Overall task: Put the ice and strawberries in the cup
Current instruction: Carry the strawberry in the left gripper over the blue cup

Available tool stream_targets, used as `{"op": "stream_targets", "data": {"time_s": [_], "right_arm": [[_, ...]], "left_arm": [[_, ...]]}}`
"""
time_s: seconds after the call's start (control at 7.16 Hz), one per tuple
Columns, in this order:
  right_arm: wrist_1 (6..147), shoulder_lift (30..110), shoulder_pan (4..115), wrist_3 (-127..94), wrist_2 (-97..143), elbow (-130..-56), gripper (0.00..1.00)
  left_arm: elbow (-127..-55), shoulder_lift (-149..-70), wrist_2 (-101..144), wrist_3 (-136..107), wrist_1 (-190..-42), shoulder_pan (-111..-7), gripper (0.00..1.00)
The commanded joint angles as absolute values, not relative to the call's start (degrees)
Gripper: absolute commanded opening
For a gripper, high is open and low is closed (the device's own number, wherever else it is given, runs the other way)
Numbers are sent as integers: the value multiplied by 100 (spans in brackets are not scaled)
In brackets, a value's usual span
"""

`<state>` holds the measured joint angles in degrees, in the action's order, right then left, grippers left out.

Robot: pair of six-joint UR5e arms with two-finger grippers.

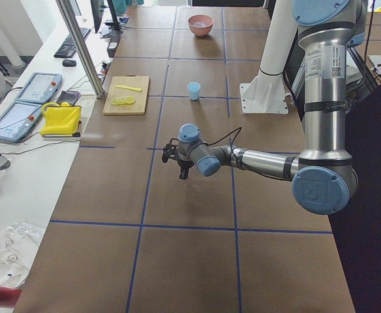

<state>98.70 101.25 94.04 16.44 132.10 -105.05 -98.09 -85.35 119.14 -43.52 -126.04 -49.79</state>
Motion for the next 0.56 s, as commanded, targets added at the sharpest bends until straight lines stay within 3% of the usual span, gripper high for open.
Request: {"op": "stream_targets", "data": {"time_s": [0.0, 0.14, 0.42], "right_arm": [[9870, 10125, 9404, 1644, 13201, -10512, 99], [9870, 10125, 9404, 1644, 13201, -10512, 100], [9870, 10125, 9404, 1644, 13201, -10494, 100]], "left_arm": [[-10672, -8622, 12145, -4342, -11584, -5158, 0], [-11427, -8918, 12146, -4342, -10375, -5159, 0], [-12083, -10249, 12129, -4350, -8176, -5159, 0]]}}
